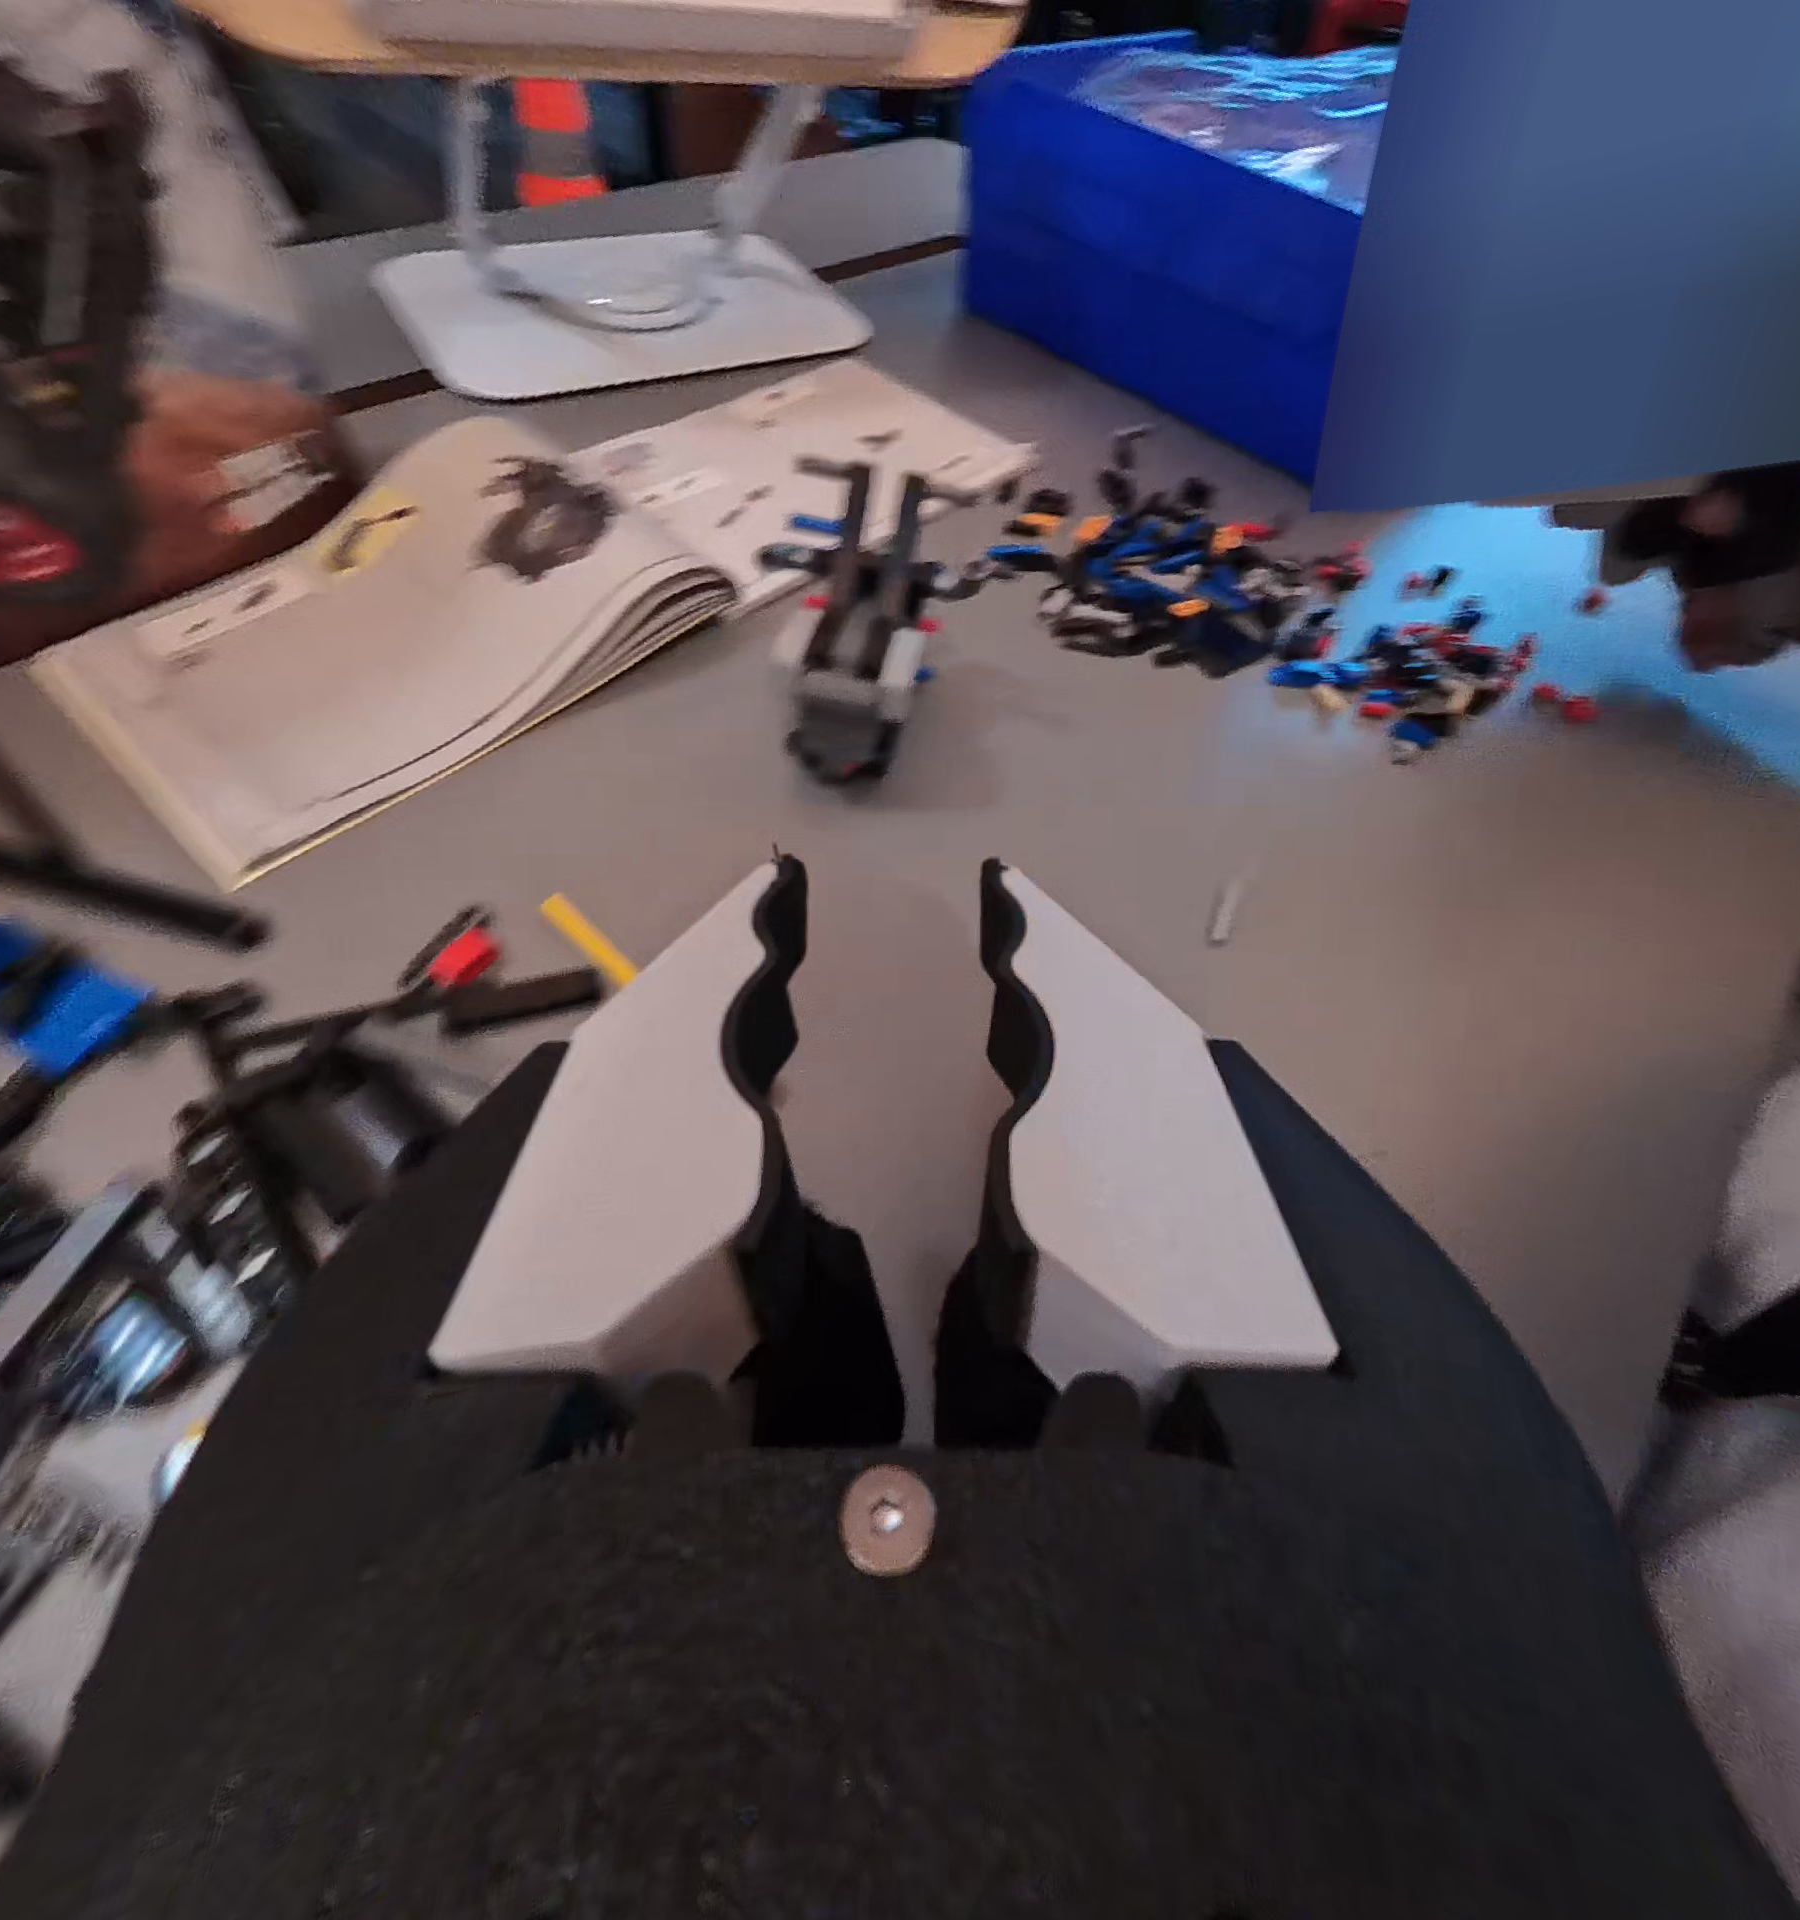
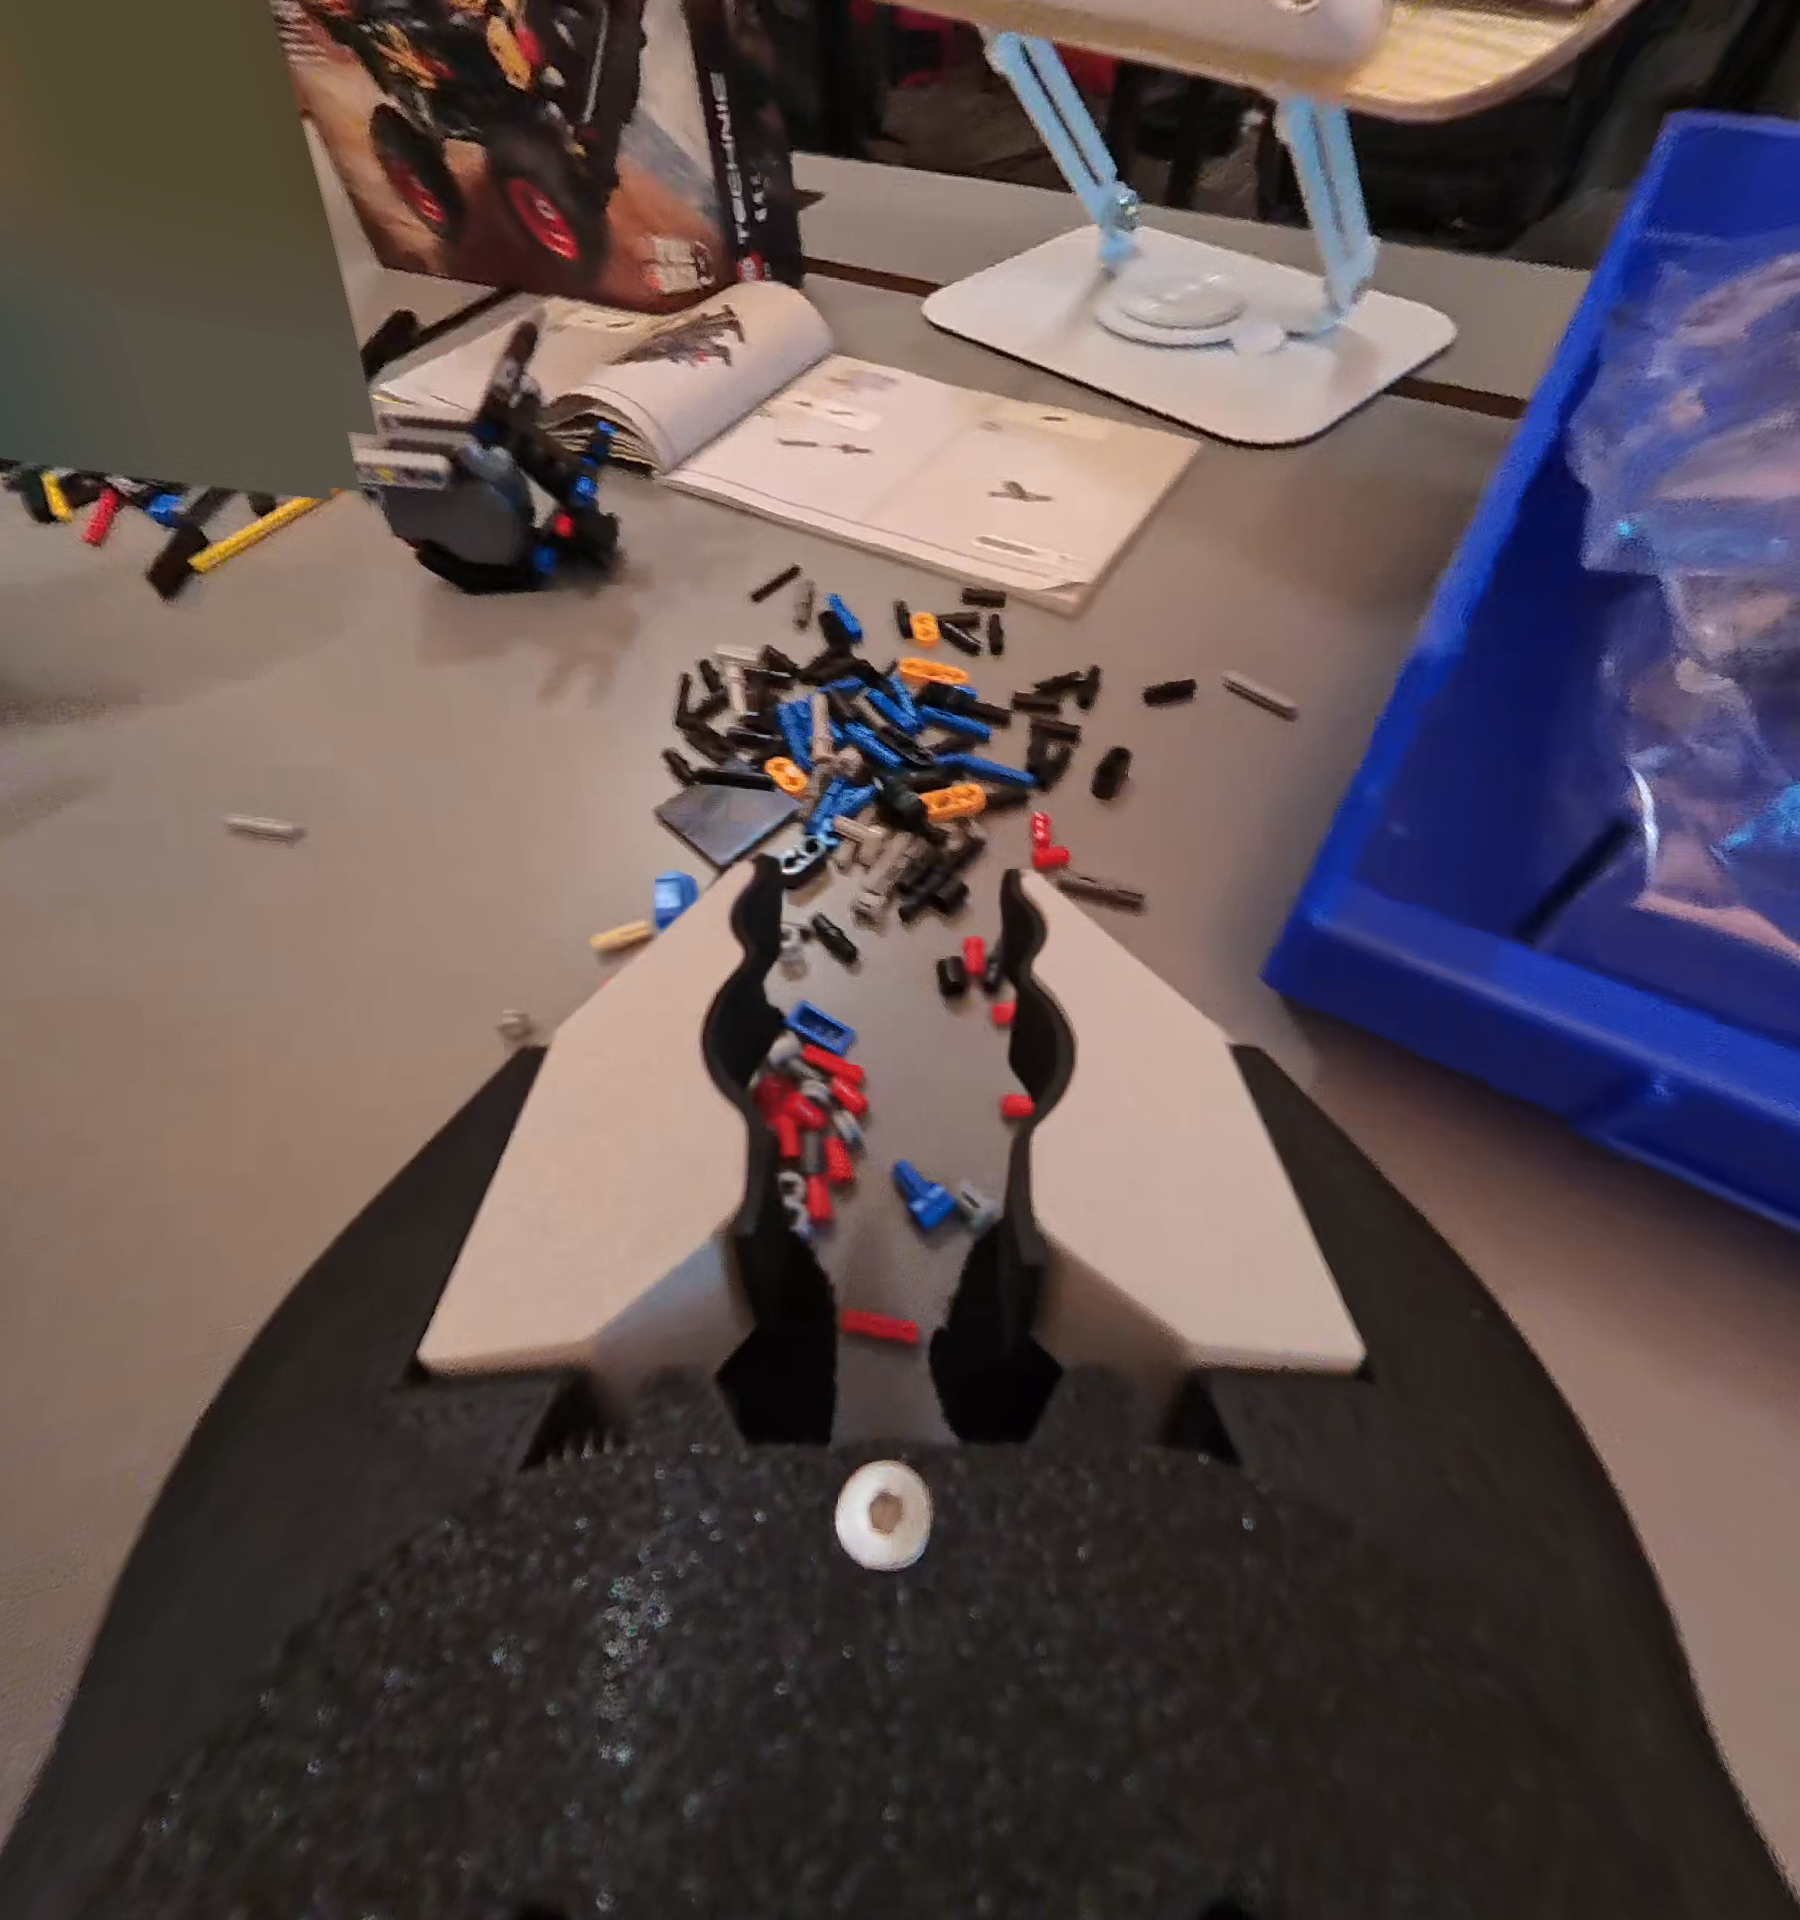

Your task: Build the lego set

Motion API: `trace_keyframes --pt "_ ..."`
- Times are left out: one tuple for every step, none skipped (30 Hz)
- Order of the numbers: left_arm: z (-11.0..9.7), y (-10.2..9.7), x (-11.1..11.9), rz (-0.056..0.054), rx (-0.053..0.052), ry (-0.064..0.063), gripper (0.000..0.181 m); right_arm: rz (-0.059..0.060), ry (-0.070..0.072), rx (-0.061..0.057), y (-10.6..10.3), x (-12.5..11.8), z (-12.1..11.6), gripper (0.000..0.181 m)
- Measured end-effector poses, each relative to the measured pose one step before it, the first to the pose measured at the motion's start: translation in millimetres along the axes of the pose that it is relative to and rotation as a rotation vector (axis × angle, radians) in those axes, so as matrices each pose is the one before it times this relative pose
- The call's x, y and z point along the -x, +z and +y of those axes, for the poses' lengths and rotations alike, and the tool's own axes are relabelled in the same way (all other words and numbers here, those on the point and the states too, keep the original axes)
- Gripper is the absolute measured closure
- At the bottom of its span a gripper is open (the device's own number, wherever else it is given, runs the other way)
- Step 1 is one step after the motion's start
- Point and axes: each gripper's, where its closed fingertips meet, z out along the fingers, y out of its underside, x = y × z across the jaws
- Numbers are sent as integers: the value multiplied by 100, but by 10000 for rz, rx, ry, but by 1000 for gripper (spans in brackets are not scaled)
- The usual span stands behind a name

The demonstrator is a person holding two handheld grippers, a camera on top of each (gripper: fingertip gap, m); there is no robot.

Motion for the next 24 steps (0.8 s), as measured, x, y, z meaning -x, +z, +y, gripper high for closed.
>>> trace_keyframes --pt "-399 861 -807 546 92 170 150 136 -15 -110 -8 -495 254 140" --pt "-231 984 -646 423 150 227 150 47 78 -18 21 -315 135 140" --pt "-123 1098 -571 336 211 163 150 11 118 169 61 -233 198 139" --pt "-79 1115 -667 373 241 134 150 -71 81 200 164 -124 89 139" --pt "-84 1079 -748 414 211 130 150 -82 40 147 227 -67 -69 140" --pt "-63 1053 -815 479 174 133 150 -119 -1 171 308 50 -154 142" --pt "-16 1016 -732 447 133 162 150 -177 -113 144 399 203 -316 146" --pt "34 995 -506 319 98 181 152 -139 -220 77 522 230 -459 148" --pt "64 920 -308 216 89 171 152 -159 -344 144 664 320 -433 149" --pt "36 784 -238 170 35 180 152 -103 -424 297 741 243 -282 150" --pt "-40 635 -153 117 -32 200 152 -37 -476 304 785 142 -290 152" --pt "-82 494 -12 28 -83 217 152 -46 -457 289 836 179 -306 158" --pt "-140 348 36 -9 -150 196 152 -87 -411 258 873 211 -331 163" --pt "-186 198 -78 78 -214 136 152 -23 -348 283 868 49 -202 172" --pt "-153 57 -107 106 -170 58 152 -54 -325 307 865 0 -76 173" --pt "-191 -69 -85 80 -138 58 152 -33 -225 280 768 -104 -16 173" --pt "-341 -246 -43 58 -254 30 152 -22 -103 180 644 -137 -22 175" --pt "-403 -359 -17 82 -324 -68 152 -82 -16 98 509 -26 -64 178" --pt "-353 -346 -14 100 -279 -145 152 -95 64 18 355 26 -65 180" --pt "-127 -236 -32 130 -120 -180 152 -226 82 4 260 301 -11 181" --pt "86 -156 5 87 20 -172 152 -274 76 94 242 451 175 181" --pt "168 -130 26 15 76 -95 152 -53 21 133 200 182 306 181" --pt "185 -149 -110 34 64 47 152 140 -90 108 177 -33 345 181" --pt "99 -163 -183 28 9 173 152 205 -137 108 166 -79 335 181"
